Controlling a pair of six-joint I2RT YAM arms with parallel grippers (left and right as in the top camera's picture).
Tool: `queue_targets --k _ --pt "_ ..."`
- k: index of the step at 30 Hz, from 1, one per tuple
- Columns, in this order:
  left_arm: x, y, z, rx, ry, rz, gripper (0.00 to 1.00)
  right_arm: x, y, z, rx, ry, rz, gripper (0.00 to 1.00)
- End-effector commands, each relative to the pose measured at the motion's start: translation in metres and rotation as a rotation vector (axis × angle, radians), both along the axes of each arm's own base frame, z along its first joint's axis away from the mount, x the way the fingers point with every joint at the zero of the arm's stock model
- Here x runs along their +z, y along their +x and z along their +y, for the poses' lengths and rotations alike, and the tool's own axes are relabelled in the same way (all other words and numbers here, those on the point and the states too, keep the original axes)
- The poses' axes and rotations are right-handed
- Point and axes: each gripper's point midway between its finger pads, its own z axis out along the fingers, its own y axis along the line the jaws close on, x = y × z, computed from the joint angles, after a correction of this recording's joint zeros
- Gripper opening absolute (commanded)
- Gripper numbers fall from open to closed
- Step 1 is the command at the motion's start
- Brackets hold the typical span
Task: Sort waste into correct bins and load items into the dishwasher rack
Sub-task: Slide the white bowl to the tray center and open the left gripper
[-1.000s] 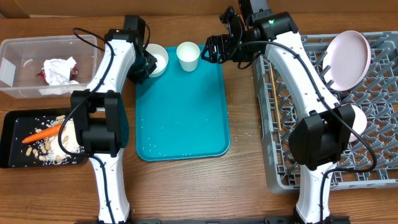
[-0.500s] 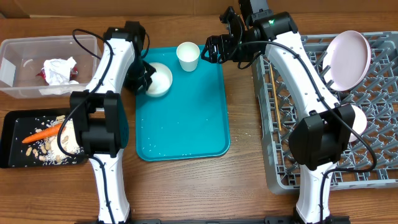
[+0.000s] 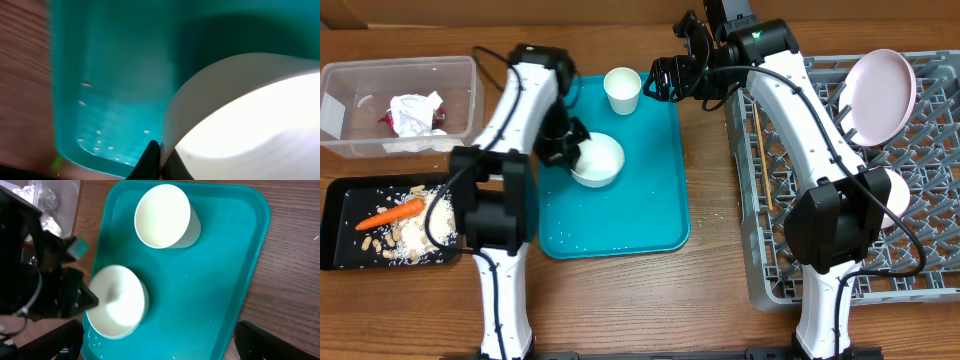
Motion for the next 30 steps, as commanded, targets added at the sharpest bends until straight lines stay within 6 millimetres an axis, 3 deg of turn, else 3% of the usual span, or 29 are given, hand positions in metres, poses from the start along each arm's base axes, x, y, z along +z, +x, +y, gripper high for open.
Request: queue_targets --k 1,7,13,17,20,25,27,28,29,30 --pt "-0.007 -0.009 -0.019 -0.120 0.016 0.017 0.04 0.030 0.001 0.000 -0.003 0.023 -0.067 1.00" --pt "-0.006 -0.014 -0.019 -0.166 0.051 0.025 0.14 0.030 0.001 0.000 -0.003 0.023 -0.067 1.00" --pt "-0.002 -0.018 -0.014 -0.230 0.028 0.047 0.16 0.030 0.001 0.000 -0.003 0.023 -0.067 1.00" --pt "0.007 -0.011 -0.013 -0.252 0.018 0.018 0.16 0.030 0.001 0.000 -0.003 0.023 -0.067 1.00" --pt "0.026 0.004 -0.011 -0.239 0.010 -0.040 0.16 0.030 0.001 0.000 -0.003 0.023 -0.067 1.00" --pt "0.078 0.033 -0.007 -0.232 -0.026 -0.202 0.17 0.031 0.001 0.000 -0.003 0.024 -0.066 1.00" --pt "0.099 0.043 -0.013 -0.259 -0.086 -0.280 0.38 0.031 0.001 0.000 -0.003 0.024 -0.069 1.00" --pt "0.111 0.047 -0.013 -0.254 -0.101 -0.317 0.60 0.031 0.001 0.000 -0.003 0.024 -0.069 1.00" --pt "0.119 0.050 -0.010 -0.249 -0.099 -0.348 1.00 0.031 0.001 0.000 -0.003 0.024 -0.069 1.00" --pt "0.128 0.053 -0.006 -0.241 -0.090 -0.377 1.00 0.030 0.000 0.000 -0.002 0.022 -0.062 1.00"
